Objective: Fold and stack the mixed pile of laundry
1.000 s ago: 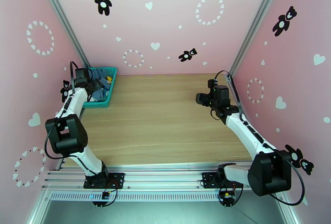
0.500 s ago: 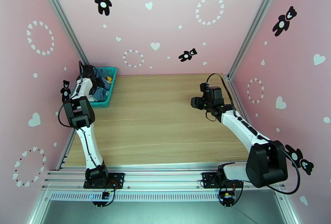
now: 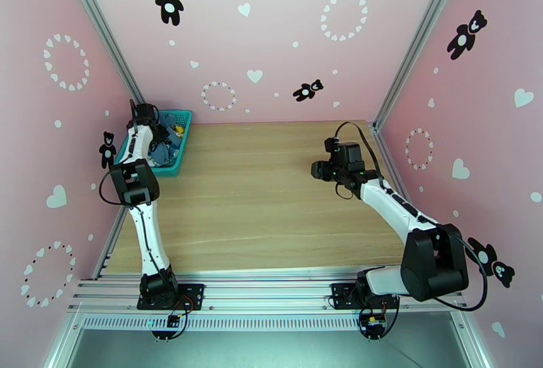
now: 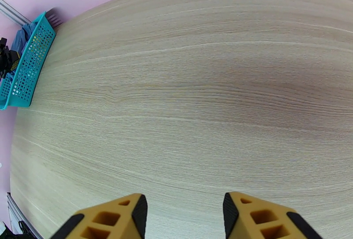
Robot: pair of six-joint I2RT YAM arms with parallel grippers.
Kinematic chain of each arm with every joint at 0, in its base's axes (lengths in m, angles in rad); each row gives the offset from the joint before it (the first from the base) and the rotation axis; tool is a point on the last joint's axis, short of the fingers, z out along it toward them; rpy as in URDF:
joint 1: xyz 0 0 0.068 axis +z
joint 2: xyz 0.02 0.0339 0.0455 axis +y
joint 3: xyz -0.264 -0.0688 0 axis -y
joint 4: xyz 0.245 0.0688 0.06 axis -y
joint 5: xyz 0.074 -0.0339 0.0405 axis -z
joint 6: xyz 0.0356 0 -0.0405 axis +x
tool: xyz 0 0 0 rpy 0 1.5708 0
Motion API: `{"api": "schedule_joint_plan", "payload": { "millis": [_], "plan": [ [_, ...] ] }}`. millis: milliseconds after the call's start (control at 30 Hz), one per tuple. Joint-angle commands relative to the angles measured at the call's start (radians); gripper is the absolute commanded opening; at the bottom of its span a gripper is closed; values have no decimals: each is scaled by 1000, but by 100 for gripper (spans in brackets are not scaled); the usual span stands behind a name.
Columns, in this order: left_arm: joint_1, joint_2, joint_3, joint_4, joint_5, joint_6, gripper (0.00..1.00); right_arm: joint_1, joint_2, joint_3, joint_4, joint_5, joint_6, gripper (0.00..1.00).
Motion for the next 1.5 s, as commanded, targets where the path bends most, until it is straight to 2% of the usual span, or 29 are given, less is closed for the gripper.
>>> {"api": "schedule_joint_plan", "payload": {
  "millis": [0,133,367,600,700,800,867,1033,1100,1200,1267,1467],
  "plan": [
    [-6,-39,5,-4,0,11,0,3,4,29,-29,-3,-13,50],
    [-6,-102,-17,41,37,21,0,2,4,24,-32,-1,-11,50],
    [-21,-315,-106,162,114,55,0,3,0,32,-35,5,-9,49],
    [-128,-577,-103,153,184,168,0,3,-9,52,-48,33,-17,49],
    [-190,-685,-40,137,314,174,0,3,-14,73,-57,45,-15,49],
    [-310,-775,31,136,435,202,0,3,-23,95,-62,52,-13,49],
    [-425,-822,46,142,474,240,0,3,-31,110,-72,74,-11,49],
    [-649,-846,34,146,546,230,0,2,-79,146,-123,165,-21,50],
    [-717,-849,-20,149,515,255,0,-2,-106,148,-144,190,-18,50],
    [-765,-857,-213,233,439,225,0,-9,-146,140,-172,205,-21,53],
    [-773,-848,-353,310,426,189,0,-11,-165,128,-190,219,-27,53],
    [-772,-750,-718,475,263,103,0,-22,-183,64,-251,250,-11,54]
  ]
}}
